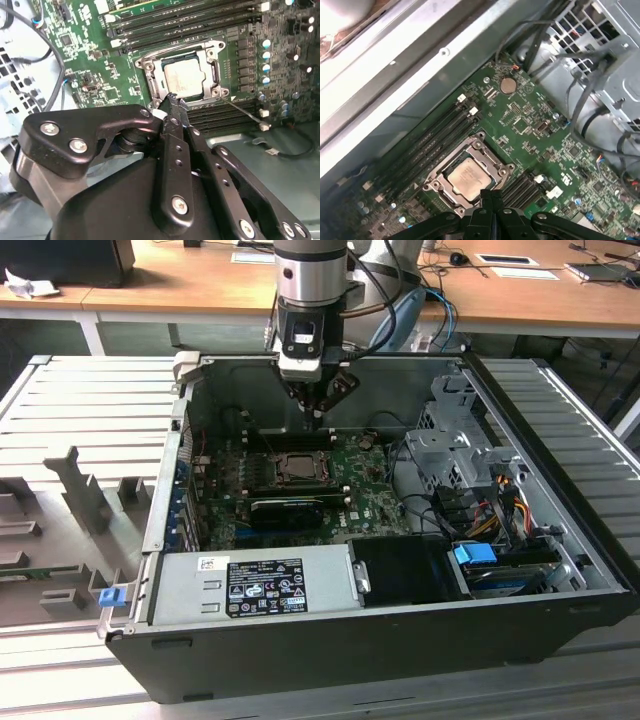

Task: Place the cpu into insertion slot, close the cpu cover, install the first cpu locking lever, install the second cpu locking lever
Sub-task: 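Install the first cpu locking lever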

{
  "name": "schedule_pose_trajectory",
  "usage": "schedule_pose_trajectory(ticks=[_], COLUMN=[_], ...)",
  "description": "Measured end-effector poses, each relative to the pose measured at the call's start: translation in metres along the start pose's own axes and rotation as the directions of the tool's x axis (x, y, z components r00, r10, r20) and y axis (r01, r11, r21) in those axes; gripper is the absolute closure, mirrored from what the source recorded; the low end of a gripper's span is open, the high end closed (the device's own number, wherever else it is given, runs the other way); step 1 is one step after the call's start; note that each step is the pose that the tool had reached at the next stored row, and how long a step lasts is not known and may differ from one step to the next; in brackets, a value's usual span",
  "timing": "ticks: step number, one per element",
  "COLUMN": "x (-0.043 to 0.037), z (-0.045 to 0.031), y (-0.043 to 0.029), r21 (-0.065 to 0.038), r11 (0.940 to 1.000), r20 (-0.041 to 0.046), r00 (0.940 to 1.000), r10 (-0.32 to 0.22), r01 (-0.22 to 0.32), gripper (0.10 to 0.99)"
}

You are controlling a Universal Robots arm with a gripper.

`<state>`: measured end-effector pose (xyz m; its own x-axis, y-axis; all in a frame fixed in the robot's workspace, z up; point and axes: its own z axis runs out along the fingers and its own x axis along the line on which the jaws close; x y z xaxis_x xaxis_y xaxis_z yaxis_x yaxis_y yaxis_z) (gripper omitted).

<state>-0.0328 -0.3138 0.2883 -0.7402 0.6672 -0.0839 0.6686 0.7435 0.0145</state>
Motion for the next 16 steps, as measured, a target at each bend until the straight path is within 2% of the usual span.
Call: schedule_pose_trajectory(ticks=[4, 6, 7, 8, 9, 14, 16], x=[-0.0001, -0.0001, -0.0001, -0.0001, 0.0, 0.0, 0.0], z=[0.0, 0.0, 0.0, 0.0001, 0.0001, 0.0001, 0.0002], y=[0.0, 0.0001, 0.0001, 0.0001, 0.0001, 0.0001, 0.0001], r21=[-0.005, -0.009, -0.012, -0.016, -0.018, -0.025, -0.026], r11=[0.9984, 0.9944, 0.9904, 0.9815, 0.9764, 0.9575, 0.9541], r20=[-0.0006, -0.001, -0.0012, -0.0012, -0.0012, -0.0006, -0.0005], r00=[0.9984, 0.9944, 0.9905, 0.9817, 0.9766, 0.9578, 0.9544], r10=[-0.057, -0.106, -0.138, -0.191, -0.215, -0.288, -0.298], r01=[0.057, 0.106, 0.138, 0.191, 0.215, 0.287, 0.298], gripper=[0.98, 0.98, 0.98, 0.98, 0.98, 0.98, 0.98])
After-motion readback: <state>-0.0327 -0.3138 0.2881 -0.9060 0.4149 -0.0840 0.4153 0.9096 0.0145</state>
